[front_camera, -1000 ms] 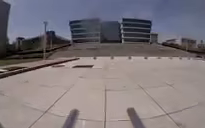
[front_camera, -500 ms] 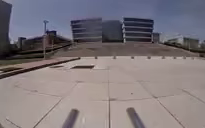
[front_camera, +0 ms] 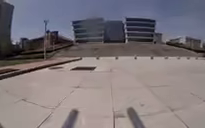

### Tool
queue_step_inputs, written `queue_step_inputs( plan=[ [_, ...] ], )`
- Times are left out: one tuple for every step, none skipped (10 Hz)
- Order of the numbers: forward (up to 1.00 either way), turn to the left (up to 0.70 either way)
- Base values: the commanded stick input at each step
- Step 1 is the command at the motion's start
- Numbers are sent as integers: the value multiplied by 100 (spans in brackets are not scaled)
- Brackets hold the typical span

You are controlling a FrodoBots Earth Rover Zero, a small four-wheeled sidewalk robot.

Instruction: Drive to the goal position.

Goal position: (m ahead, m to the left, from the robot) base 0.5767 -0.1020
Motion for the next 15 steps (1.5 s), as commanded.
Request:
queue_step_inputs(
  plan=[
    [70,0],
    [70,0],
    [70,0],
    [70,0],
    [70,0],
    [70,0],
    [70,0],
    [70,0],
    [70,0],
    [70,0],
    [70,0],
    [70,0],
    [70,0],
    [70,0],
    [70,0]
  ],
)
